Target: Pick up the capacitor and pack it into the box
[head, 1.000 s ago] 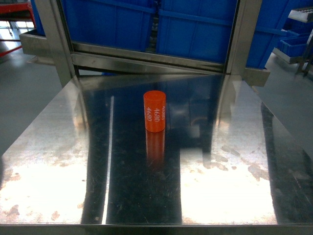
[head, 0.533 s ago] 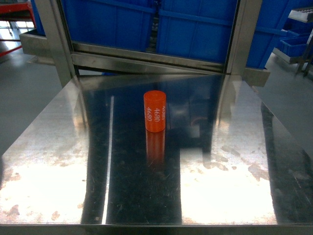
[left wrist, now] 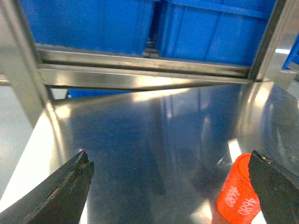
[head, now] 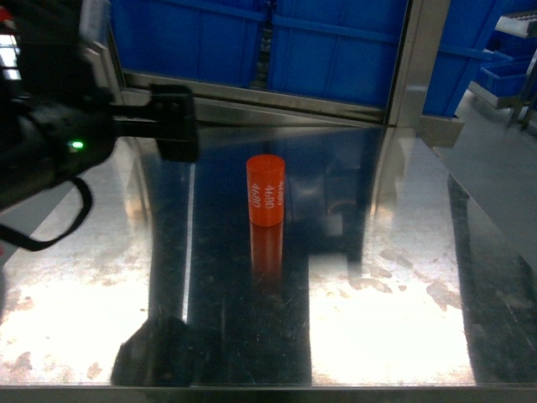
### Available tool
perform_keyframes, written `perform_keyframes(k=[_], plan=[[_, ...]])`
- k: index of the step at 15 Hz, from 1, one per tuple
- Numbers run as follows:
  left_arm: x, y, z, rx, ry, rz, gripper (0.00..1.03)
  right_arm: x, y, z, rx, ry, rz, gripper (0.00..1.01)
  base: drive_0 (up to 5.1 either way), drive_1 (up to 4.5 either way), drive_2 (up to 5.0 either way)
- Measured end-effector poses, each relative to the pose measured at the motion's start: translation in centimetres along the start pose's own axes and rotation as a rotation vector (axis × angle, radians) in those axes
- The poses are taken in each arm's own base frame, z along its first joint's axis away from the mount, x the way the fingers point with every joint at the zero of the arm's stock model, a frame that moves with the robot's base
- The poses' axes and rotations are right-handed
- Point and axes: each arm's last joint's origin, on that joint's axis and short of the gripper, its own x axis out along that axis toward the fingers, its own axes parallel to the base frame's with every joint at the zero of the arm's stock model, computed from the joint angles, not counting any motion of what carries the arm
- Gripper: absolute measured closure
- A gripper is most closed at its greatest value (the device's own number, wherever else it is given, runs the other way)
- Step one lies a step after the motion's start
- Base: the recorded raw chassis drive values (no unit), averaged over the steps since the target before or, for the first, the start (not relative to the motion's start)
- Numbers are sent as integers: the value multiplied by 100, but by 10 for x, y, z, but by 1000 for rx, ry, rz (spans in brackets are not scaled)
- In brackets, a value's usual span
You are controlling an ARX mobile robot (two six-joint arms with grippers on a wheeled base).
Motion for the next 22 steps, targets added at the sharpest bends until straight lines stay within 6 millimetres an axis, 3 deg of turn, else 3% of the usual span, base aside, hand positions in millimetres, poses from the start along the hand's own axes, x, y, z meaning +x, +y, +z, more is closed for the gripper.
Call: perform_keyframes(k=[3,6,10,14,16,19,20,22], plan=[[39,-40,6,-12,-25,-100,5,0,0,0,0,0,0,3,0,0,0],[56,-70,-19,-8,60,-162,5,0,0,0,0,0,0,3,0,0,0],[75,-78,-36,0,108,-165,5,0,0,0,0,0,0,3,0,0,0],[83,-81,-82,13,238,-149,5,0,0,0,0,0,0,3,0,0,0],[87,-82,-81,1,238,-141,5,0,0,0,0,0,0,3,0,0,0],[90,-82,-82,-22,292,-131,38,0,0,0,0,0,0,3,0,0,0],[90,-82,-82,-30,295,-124,56,0,0,0,0,0,0,3,0,0,0],[71,-71,-60,-61,230,-100,58,0,0,0,0,0,0,3,0,0,0]])
